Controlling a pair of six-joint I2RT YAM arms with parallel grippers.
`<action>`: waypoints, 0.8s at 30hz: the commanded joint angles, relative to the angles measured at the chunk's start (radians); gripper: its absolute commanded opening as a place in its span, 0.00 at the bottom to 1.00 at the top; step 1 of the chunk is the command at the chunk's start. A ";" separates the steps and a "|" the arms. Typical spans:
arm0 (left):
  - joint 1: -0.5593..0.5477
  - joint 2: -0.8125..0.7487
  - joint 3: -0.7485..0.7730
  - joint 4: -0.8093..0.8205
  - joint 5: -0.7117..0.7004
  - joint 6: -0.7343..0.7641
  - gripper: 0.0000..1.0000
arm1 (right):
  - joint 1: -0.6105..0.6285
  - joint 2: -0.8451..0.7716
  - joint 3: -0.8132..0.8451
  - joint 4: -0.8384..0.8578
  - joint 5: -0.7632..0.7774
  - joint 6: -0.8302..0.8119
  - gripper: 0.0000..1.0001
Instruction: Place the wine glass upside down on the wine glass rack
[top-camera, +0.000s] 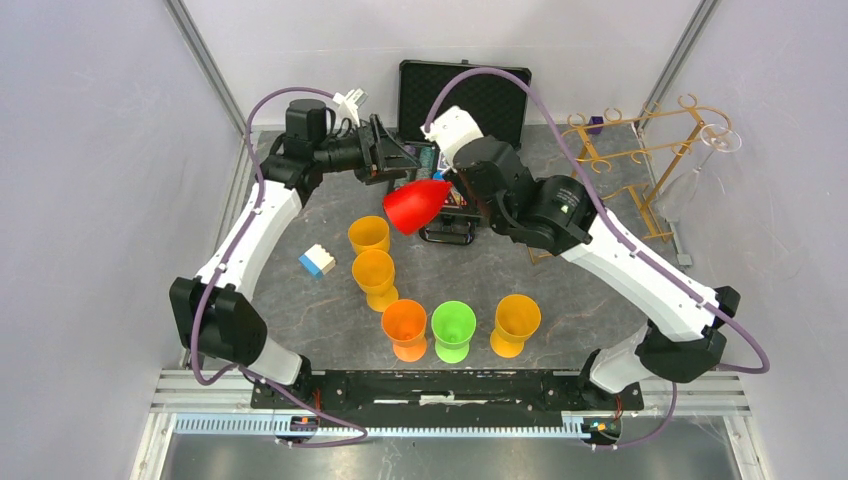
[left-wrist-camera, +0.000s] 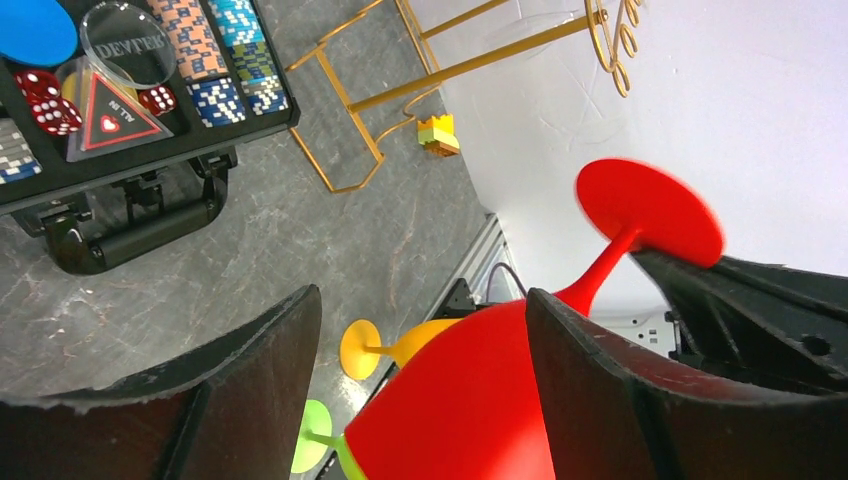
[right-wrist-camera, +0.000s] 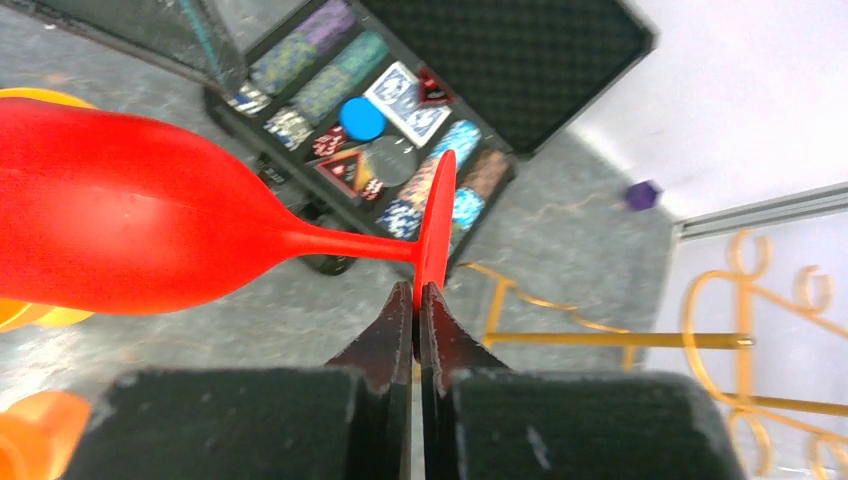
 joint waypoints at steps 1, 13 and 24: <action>0.002 0.007 0.074 -0.054 -0.025 0.076 0.80 | 0.040 -0.033 -0.011 0.194 0.231 -0.261 0.00; 0.002 0.067 0.089 0.085 0.067 -0.077 0.79 | 0.177 -0.213 -0.577 0.884 0.451 -1.122 0.00; -0.040 0.114 -0.008 0.429 0.268 -0.333 0.72 | 0.247 -0.208 -0.834 1.295 0.495 -1.599 0.00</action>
